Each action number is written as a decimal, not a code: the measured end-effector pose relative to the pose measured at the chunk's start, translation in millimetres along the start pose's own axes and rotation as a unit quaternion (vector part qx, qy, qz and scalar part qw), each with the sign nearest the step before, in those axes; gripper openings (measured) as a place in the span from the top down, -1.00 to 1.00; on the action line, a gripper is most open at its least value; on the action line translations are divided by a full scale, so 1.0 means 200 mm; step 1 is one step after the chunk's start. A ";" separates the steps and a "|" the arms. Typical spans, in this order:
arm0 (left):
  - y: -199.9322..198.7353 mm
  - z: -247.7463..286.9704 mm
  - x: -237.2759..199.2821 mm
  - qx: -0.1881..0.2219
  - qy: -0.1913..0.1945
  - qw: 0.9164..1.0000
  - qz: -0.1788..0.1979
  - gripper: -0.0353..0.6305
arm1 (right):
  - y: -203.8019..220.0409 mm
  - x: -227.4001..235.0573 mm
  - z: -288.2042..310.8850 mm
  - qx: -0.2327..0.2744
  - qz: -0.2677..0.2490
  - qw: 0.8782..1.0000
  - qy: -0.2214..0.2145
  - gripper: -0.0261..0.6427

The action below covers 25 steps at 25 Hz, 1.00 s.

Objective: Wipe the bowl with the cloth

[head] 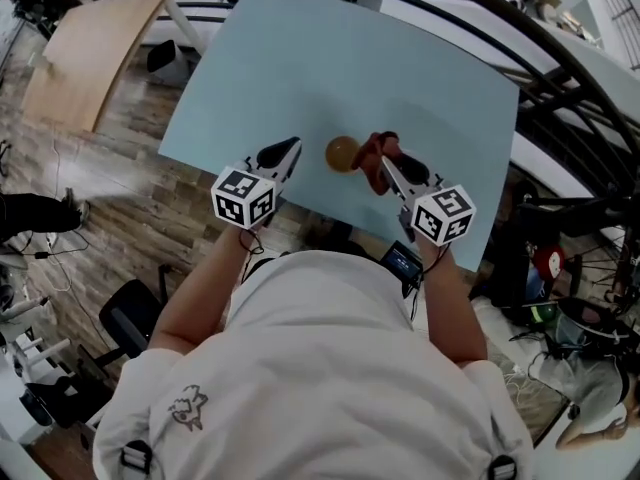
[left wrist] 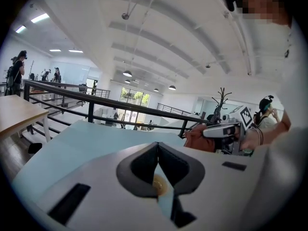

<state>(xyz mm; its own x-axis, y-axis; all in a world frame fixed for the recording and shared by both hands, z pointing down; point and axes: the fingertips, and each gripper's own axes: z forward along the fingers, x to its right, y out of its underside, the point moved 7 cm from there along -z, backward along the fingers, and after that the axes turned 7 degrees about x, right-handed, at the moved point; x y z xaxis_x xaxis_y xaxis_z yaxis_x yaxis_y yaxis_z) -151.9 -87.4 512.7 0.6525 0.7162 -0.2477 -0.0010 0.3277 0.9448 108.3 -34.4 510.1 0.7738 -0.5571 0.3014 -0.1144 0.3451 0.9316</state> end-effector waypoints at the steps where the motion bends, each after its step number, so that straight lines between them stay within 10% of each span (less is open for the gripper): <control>1: 0.01 -0.06 0.01 0.000 0.006 1.000 0.001 0.85 | 0.01 -0.06 -0.01 0.002 -0.001 1.000 0.005 0.65; 10: 0.21 -0.60 0.13 -0.005 0.071 0.997 -0.004 0.85 | 0.13 -0.66 -0.20 0.019 -0.025 0.998 0.049 0.65; 17: 0.30 -0.86 0.28 0.002 0.090 0.993 -0.075 0.85 | 0.19 -0.97 -0.40 0.031 -0.038 0.997 0.063 0.65; 25: 0.18 -0.97 0.63 0.044 0.073 0.996 0.008 0.85 | 0.20 -1.00 -0.75 0.018 -0.087 0.995 0.038 0.65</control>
<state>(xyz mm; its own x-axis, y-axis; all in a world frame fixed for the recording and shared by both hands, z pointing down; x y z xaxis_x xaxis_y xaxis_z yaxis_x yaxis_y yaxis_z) -217.4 134.0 474.7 0.5349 0.8057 -0.2544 0.0602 0.2640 0.9626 42.5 204.9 455.7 0.8282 -0.5473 0.1206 0.0033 0.2200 0.9755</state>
